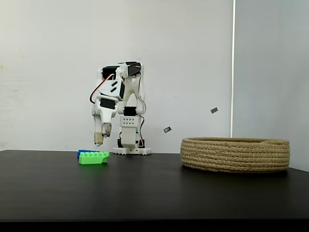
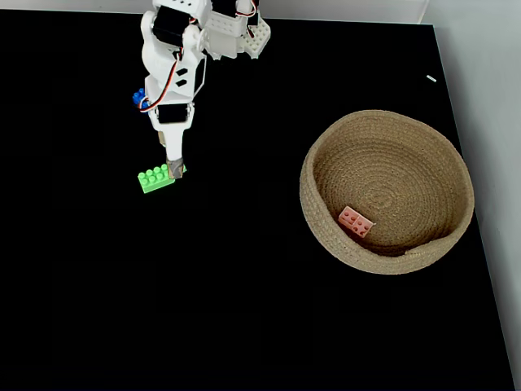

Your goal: Place the lego blocks in the tray

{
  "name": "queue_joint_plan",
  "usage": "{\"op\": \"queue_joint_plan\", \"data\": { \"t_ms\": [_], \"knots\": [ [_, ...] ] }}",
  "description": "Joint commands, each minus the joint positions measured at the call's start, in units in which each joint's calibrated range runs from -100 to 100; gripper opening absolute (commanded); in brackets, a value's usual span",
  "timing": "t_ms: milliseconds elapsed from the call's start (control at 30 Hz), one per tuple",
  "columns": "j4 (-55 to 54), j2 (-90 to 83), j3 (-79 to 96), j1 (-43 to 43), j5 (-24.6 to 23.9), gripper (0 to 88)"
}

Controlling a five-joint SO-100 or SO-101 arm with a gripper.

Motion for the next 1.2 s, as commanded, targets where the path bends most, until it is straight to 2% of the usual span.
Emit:
{"op": "queue_joint_plan", "data": {
  "t_ms": [0,500,567,600,633,700,867,1033,1167],
  "knots": [
    [1.64,2.6,-6.64,3.12,3.08,33.1],
    [1.22,18.33,-18.95,3.87,4.05,33.8],
    [1.22,19.11,-18.59,3.78,4.05,29.4],
    [1.22,19.28,-18.31,3.62,4.49,23.1],
    [1.22,19.37,-17.67,3.29,5.37,12.9],
    [0.39,19.19,-16.31,3.04,5.32,5.6],
    [-2.02,16.87,-11.93,3.12,6.4,0.2],
    [-2.61,13.86,-10.19,2.46,7.57,0.1],
    [8.31,9.91,-19.5,-1.16,2.39,0.1]
  ]
}}
